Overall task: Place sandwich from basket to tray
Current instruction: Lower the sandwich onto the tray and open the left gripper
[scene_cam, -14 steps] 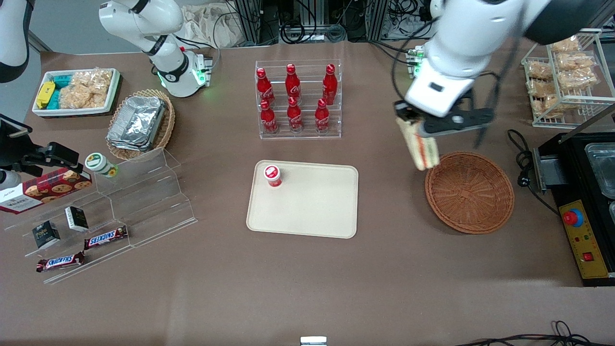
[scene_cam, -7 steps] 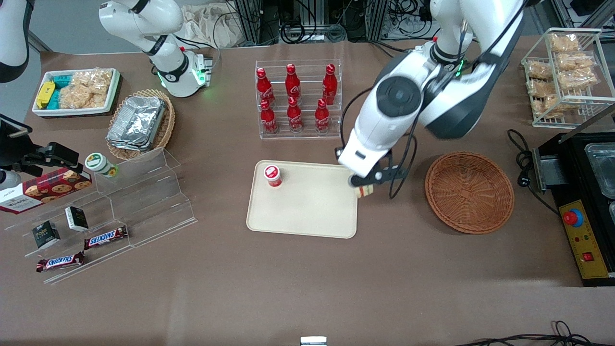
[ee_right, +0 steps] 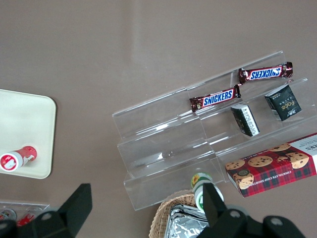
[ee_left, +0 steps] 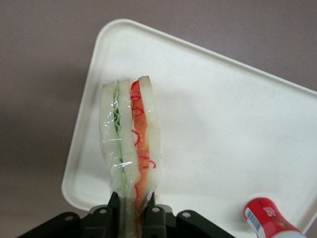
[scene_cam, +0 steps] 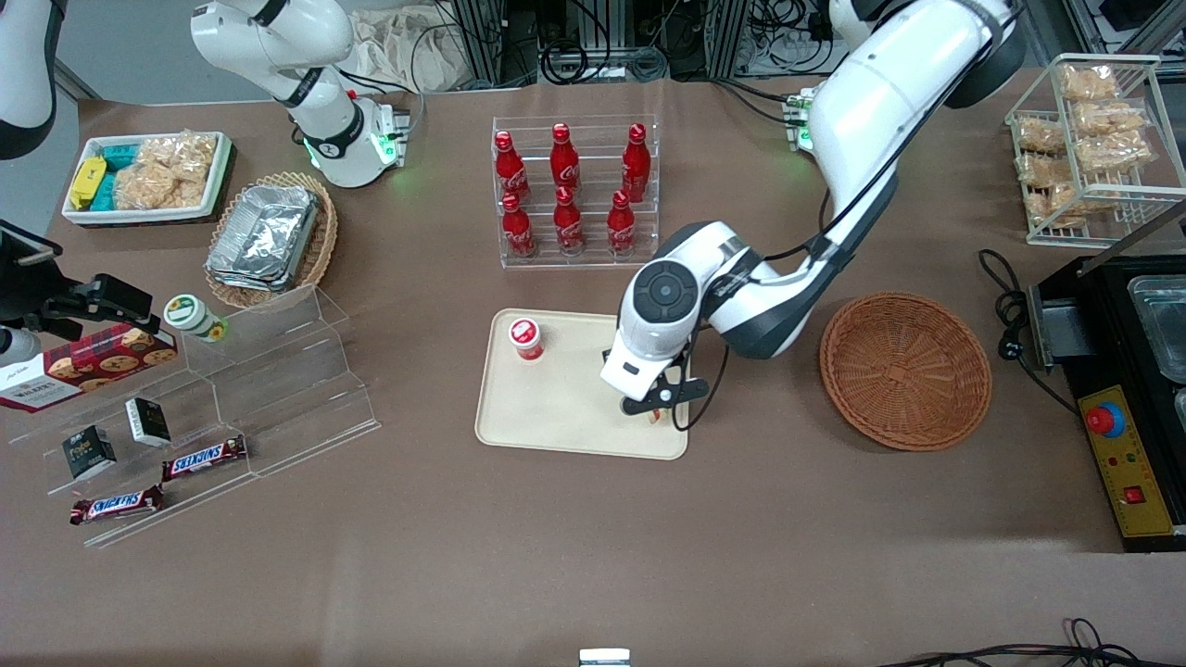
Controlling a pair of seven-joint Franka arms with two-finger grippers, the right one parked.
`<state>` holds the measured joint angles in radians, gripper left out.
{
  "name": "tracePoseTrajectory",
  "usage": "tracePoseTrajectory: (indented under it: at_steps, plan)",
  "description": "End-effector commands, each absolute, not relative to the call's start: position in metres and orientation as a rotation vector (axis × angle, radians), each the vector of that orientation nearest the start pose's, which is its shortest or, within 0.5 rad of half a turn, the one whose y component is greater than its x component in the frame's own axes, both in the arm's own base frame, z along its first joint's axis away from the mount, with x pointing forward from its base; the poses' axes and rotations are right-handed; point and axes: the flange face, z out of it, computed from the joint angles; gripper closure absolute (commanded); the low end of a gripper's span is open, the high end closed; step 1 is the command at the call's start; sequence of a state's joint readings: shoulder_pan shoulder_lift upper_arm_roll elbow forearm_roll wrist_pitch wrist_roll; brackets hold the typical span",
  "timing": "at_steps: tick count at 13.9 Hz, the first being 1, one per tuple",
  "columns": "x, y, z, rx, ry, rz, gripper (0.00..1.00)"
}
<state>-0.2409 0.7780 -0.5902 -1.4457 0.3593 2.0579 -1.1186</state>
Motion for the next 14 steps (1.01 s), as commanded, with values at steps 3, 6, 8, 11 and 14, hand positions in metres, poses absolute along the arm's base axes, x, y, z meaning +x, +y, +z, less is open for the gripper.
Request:
tracePoseTrajectory:
  at_steps: [3,6,8,11,14]
  plan:
    - [0.552,-0.463,0.251,-3.117,-0.387,0.129,0.76]
    - [0.552,-0.462,0.248,-3.116,-0.391,0.134,0.51]
    - [0.554,-0.462,0.250,-3.118,-0.400,0.135,0.20]
    - [0.561,-0.457,0.266,-3.107,-0.522,0.095,0.00]
    - [0.568,-0.445,0.342,-3.078,-0.712,-0.038,0.00]
